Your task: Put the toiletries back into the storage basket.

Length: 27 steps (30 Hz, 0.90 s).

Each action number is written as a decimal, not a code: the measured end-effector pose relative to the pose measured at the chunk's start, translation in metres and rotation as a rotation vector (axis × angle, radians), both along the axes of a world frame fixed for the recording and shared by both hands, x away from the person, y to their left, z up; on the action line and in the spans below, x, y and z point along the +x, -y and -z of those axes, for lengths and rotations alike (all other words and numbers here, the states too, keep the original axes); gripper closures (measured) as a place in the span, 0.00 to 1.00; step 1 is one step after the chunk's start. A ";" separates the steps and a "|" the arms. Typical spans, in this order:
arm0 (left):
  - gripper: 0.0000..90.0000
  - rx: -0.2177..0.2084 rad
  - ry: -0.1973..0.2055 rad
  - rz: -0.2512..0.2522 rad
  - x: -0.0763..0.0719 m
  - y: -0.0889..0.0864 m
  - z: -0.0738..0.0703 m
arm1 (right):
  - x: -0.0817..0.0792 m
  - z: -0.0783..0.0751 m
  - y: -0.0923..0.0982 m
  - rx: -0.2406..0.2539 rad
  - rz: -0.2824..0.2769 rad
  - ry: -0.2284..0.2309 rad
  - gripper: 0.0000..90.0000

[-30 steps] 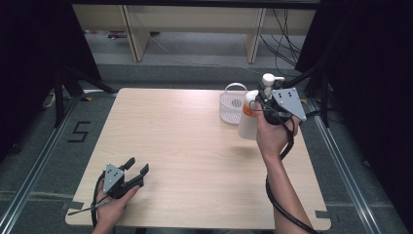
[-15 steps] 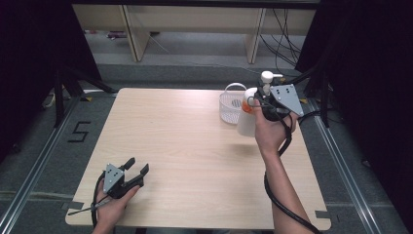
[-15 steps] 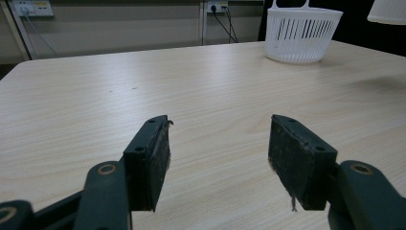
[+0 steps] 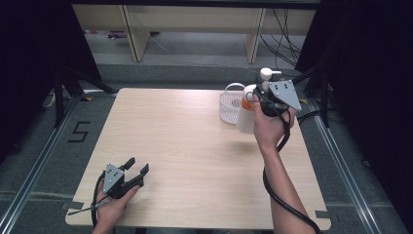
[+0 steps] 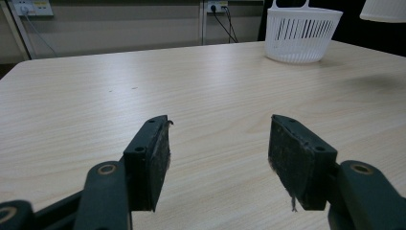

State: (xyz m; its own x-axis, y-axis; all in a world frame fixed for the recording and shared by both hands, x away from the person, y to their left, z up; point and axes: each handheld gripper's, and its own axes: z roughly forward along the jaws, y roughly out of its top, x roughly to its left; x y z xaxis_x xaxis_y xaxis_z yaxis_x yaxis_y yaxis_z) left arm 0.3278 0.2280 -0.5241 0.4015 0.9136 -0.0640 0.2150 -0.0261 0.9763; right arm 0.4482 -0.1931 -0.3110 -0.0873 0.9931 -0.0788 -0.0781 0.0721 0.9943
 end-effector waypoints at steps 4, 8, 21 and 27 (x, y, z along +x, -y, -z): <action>0.44 -0.001 0.000 0.000 0.000 0.000 0.000 | 0.003 -0.001 0.000 0.001 0.001 0.001 0.67; 0.44 -0.001 0.001 0.000 0.000 0.000 0.000 | 0.006 -0.003 -0.001 -0.003 0.001 0.001 0.67; 0.44 -0.001 0.000 0.002 0.000 0.000 0.000 | 0.013 -0.011 -0.004 0.005 -0.002 0.009 0.67; 0.44 -0.003 0.000 0.001 0.000 0.000 0.000 | 0.016 -0.014 -0.004 0.002 0.000 0.010 0.67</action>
State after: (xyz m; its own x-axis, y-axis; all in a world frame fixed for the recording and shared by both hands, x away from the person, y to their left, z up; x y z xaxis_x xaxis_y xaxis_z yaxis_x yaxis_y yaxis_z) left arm 0.3278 0.2284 -0.5241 0.4024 0.9130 -0.0672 0.2154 -0.0231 0.9762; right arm 0.4645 -0.1895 -0.2975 -0.0870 0.9932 -0.0776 -0.0876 0.0700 0.9937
